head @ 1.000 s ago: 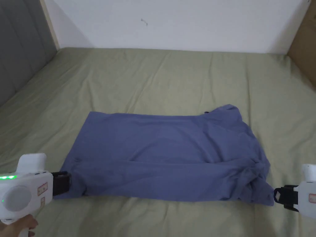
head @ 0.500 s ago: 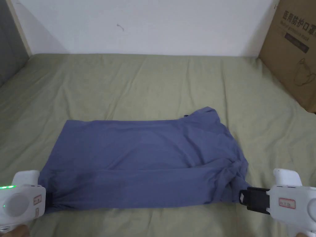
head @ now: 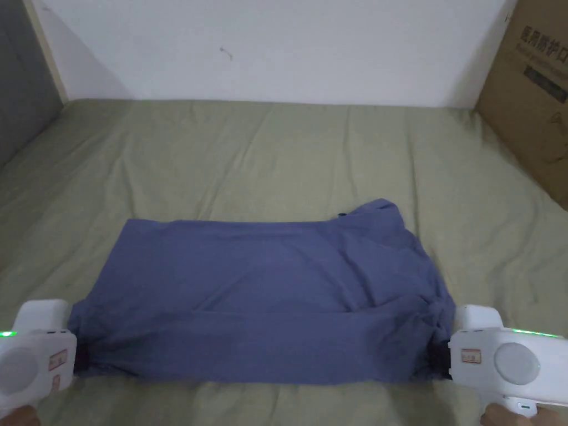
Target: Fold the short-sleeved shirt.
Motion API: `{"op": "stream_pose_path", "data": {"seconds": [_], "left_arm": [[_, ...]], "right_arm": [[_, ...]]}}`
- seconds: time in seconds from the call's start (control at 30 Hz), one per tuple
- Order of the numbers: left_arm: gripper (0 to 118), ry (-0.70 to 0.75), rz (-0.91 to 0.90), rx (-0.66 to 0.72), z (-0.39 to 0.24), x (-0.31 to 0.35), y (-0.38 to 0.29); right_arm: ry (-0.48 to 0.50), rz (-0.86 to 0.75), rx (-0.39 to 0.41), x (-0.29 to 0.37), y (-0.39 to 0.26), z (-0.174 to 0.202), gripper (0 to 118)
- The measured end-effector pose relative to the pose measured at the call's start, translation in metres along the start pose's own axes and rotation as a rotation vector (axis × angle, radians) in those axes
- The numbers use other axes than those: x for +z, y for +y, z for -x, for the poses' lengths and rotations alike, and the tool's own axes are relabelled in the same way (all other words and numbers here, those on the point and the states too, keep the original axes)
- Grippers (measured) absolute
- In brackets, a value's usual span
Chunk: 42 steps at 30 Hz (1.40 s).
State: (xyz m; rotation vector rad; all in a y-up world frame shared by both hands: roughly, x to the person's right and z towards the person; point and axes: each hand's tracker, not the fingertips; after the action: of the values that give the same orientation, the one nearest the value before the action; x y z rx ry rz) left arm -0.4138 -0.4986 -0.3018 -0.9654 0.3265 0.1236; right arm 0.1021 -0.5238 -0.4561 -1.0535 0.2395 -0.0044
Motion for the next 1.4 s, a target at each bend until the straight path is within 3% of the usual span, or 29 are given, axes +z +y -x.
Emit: {"op": "stream_pose_path", "data": {"seconds": [0.17, 0.3, 0.43, 0.53, 0.6, 0.63, 0.67, 0.7, 0.73, 0.77, 0.8, 0.9, 0.93, 0.97, 1.0, 1.03, 1.1, 1.27, 1.37, 1.4], "left_arm": [[4, -0.01, -0.038, -0.01, 0.003, 0.024, 0.0], [4, 0.012, -0.055, -0.046, 0.004, 0.044, -0.014], [4, -0.001, -0.032, -0.048, 0.002, 0.054, -0.046], [4, -0.006, 0.047, -0.054, 0.0, 0.045, -0.075], [4, -0.001, 0.068, -0.042, 0.001, 0.039, -0.092], [4, -0.012, 0.075, -0.02, 0.004, 0.038, -0.097], [10, -0.017, 0.075, 0.005, 0.006, 0.037, -0.1], [26, -0.02, 0.073, 0.032, 0.007, 0.039, -0.101], [69, 0.003, 0.077, 0.043, 0.008, 0.042, -0.1], [94, 0.02, 0.073, 0.045, 0.008, 0.045, -0.1], [101, 0.007, 0.06, 0.042, 0.009, 0.052, -0.098], [95, -0.017, -0.014, 0.06, 0.008, 0.072, -0.085], [80, -0.027, -0.031, 0.065, 0.007, 0.076, -0.08], [56, -0.047, -0.064, 0.071, 0.005, 0.081, -0.076], [25, -0.061, -0.1, 0.065, 0.001, 0.085, -0.071], [2, -0.064, -0.113, 0.058, -0.003, 0.086, -0.067], [1, -0.046, -0.11, 0.043, -0.01, 0.081, -0.06], [0, -0.091, -0.111, 0.041, -0.016, 0.07, -0.027], [0, -0.108, -0.134, 0.05, -0.021, 0.065, -0.006], [0, -0.111, -0.139, 0.053, -0.023, 0.062, 0.002]], "right_arm": [[0.069, -0.087, -0.11, 0.05, -0.001, -0.027, 4], [0.05, -0.082, -0.058, 0.085, -0.024, -0.037, 5], [0.052, -0.043, -0.087, 0.093, -0.065, -0.05, 4], [0.023, 0.028, -0.063, 0.079, -0.098, -0.057, 5], [0.033, 0.071, -0.096, 0.068, -0.112, -0.061, 5], [0.042, 0.067, -0.118, 0.065, -0.116, -0.062, 13], [0.007, 0.085, -0.116, 0.065, -0.116, -0.06, 27], [-0.035, 0.082, -0.094, 0.067, -0.117, -0.058, 46], [-0.063, 0.065, -0.064, 0.07, -0.115, -0.058, 61], [-0.059, 0.044, -0.058, 0.077, -0.113, -0.057, 62], [-0.046, 0.018, -0.056, 0.084, -0.108, -0.057, 62], [0.001, -0.061, -0.065, 0.102, -0.086, -0.055, 59], [0.006, -0.09, -0.054, 0.106, -0.077, -0.052, 41], [0.004, -0.105, -0.038, 0.107, -0.069, -0.049, 12], [0.003, -0.121, -0.02, 0.107, -0.06, -0.044, 0], [0.003, -0.132, -0.023, 0.105, -0.054, -0.042, 0], [0.071, -0.091, -0.039, 0.096, -0.039, -0.04, 0], [0.047, -0.106, -0.02, 0.068, 0.012, -0.031, 0], [0.112, -0.142, -0.044, 0.053, 0.055, -0.031, 0], [0.117, -0.117, -0.044, 0.045, 0.073, -0.031, 7]]}}
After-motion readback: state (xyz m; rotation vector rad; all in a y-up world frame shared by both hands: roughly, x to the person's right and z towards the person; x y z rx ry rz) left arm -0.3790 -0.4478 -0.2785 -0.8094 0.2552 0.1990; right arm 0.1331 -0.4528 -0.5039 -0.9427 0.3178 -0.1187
